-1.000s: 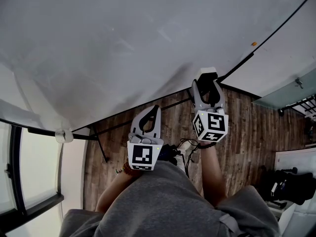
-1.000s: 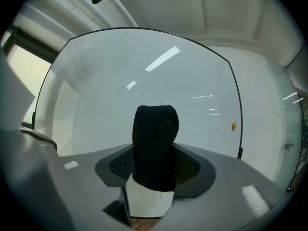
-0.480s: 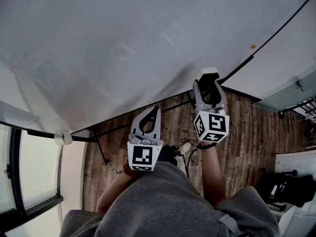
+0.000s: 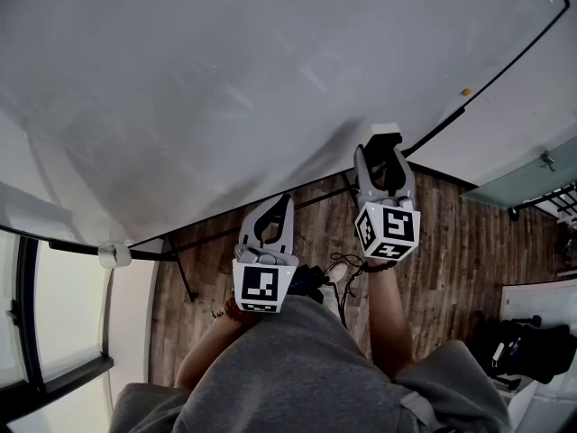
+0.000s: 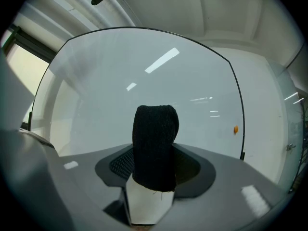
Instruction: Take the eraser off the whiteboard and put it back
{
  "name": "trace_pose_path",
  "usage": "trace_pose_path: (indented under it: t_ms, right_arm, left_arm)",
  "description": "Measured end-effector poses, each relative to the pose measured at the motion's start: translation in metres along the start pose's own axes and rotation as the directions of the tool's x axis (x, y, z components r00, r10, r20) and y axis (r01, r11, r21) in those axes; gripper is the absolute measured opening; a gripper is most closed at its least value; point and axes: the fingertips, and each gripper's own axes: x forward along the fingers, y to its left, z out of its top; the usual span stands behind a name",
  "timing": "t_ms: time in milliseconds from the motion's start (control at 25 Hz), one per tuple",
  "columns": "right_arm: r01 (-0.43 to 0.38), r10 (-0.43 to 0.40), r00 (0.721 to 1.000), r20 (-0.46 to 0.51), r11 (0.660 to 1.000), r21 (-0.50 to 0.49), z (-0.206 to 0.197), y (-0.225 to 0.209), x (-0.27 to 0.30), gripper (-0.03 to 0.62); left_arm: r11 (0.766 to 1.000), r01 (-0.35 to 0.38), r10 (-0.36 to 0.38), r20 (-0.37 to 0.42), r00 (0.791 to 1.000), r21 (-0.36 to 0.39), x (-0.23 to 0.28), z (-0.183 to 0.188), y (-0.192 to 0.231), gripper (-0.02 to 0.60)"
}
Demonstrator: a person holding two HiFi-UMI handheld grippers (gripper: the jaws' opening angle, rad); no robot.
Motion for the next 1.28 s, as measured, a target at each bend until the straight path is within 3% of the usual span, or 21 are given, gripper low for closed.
trace_pose_path:
  t_ms: [1280]
  right_arm:
    - [-0.036, 0.036, 0.999, -0.009, 0.999, 0.004, -0.005, -0.003, 0.035, 0.235]
  left_arm:
    - [0.999, -0.03, 0.03, -0.019, 0.999, -0.013, 0.025, -0.006, 0.013, 0.006]
